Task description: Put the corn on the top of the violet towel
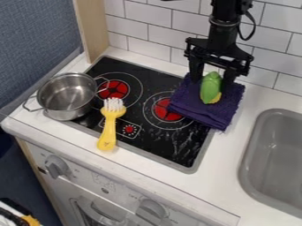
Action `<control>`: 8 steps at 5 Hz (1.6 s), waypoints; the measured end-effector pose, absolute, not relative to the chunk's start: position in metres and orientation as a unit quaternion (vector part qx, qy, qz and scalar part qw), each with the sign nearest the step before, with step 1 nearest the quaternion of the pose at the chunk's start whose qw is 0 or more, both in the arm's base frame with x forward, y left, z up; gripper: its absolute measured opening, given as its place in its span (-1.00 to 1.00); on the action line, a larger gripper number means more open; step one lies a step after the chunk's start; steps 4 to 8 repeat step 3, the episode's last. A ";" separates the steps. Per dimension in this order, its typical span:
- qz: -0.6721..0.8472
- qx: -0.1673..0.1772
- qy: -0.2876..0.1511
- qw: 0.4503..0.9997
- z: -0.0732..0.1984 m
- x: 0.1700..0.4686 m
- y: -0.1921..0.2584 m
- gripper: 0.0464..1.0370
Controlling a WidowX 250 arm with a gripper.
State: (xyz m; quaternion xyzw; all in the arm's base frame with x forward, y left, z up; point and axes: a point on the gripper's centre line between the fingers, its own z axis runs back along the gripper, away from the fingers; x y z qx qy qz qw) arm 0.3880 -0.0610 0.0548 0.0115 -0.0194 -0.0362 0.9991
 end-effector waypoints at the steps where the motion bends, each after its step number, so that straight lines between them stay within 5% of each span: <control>1: -0.046 -0.004 -0.034 0.998 0.069 0.388 -0.067 0.93; 3: -0.046 -0.027 -0.079 0.995 0.108 0.384 -0.072 0.93; 8: -0.046 -0.027 -0.079 0.995 0.108 0.384 -0.072 0.93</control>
